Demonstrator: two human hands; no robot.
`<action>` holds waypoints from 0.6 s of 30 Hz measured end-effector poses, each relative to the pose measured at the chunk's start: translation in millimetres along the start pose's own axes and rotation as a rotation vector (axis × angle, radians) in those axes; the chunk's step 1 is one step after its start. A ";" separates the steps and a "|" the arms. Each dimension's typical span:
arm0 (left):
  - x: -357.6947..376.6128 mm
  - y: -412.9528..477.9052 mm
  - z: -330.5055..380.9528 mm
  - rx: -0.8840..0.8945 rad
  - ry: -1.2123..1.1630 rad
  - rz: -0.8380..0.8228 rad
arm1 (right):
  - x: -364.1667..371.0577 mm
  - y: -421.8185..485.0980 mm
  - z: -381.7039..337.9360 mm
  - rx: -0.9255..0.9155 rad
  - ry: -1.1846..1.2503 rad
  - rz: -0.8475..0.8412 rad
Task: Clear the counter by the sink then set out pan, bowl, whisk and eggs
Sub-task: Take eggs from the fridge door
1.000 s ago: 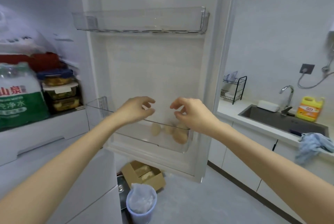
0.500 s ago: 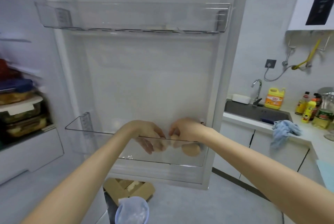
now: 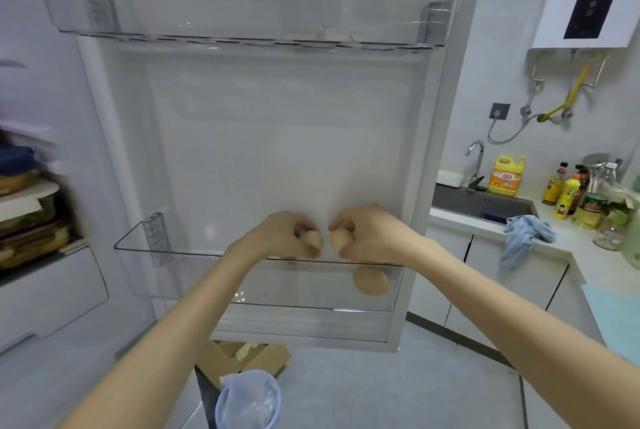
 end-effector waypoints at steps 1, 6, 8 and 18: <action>-0.3 -2.3 1.0 0.027 -0.036 0.046 | -6.7 -6.2 0.5 0.008 0.051 0.047; 3.4 -17.4 19.8 0.125 -0.090 0.300 | -29.4 -42.0 5.9 0.003 0.210 0.280; 12.3 -27.8 34.4 0.162 -0.167 0.373 | -35.0 -61.7 11.8 0.015 0.311 0.345; 100.6 -56.0 119.0 0.326 -0.300 0.446 | -55.6 -156.3 99.6 0.084 0.593 0.524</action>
Point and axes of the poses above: each hand's wrist, its own y-axis towards the middle knuckle, its own x-axis out of the palm, z = x × y, the point moved 2 cm from there along y, towards the middle knuckle, and after that the axes turned 5 degrees about -y, right-handed, at the moved point
